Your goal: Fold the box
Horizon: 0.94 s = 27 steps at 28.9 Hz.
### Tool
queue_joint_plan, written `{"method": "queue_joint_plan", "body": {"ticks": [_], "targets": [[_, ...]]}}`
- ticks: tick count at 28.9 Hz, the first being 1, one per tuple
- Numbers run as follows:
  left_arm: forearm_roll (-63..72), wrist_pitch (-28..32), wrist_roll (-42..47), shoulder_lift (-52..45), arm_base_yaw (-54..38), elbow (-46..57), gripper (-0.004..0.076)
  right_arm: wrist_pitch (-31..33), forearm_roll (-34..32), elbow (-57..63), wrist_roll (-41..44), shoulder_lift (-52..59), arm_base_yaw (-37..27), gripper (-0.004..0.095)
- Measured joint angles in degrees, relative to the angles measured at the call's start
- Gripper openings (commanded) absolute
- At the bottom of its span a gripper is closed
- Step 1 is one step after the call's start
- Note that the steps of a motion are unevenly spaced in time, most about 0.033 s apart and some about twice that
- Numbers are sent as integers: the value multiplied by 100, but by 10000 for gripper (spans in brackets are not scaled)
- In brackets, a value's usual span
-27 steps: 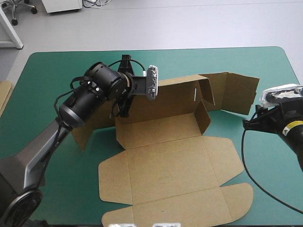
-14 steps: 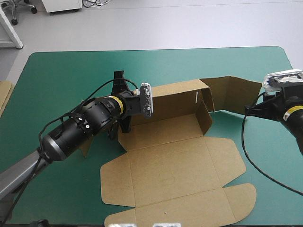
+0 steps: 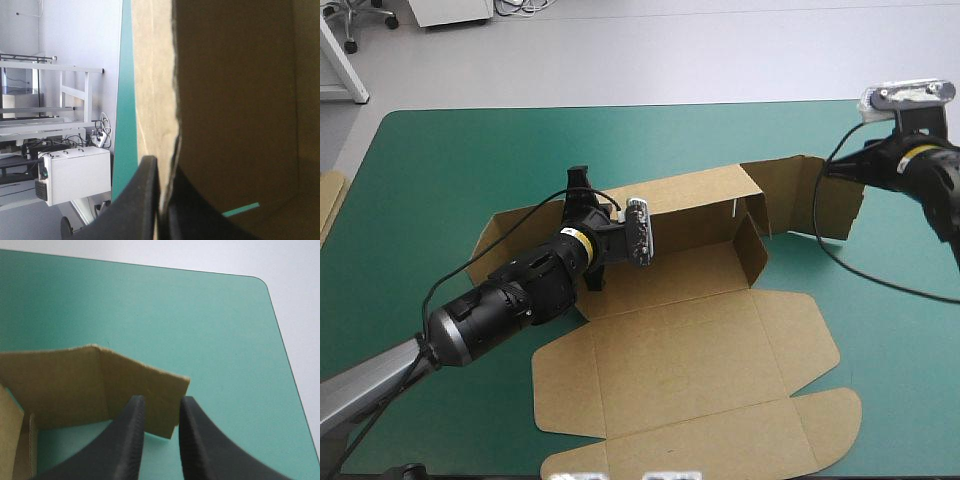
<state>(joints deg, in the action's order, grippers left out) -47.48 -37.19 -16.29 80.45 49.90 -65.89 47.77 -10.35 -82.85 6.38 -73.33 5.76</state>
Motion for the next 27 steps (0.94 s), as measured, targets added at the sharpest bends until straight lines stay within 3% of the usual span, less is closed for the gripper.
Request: {"method": "queue_joint_plan", "body": {"ticks": [2, 9, 18, 27], "targets": [[-150, 5, 74, -11, 69, 75, -10, 11, 491, -413, -307, -363, -277, -17], [-381, 189, 147, -28, 165, 219, -10, 514, 2201, -1763, -1480, -1688, -1056, -20], [-520, 299, 173, -28, 203, 226, -10, 1390, 2860, -3010, -2001, -3319, -1137, -20], [-796, 385, 527, -11, 209, 269, -10, 1861, 3316, -2967, -2382, -3514, -1142, -20]]}}
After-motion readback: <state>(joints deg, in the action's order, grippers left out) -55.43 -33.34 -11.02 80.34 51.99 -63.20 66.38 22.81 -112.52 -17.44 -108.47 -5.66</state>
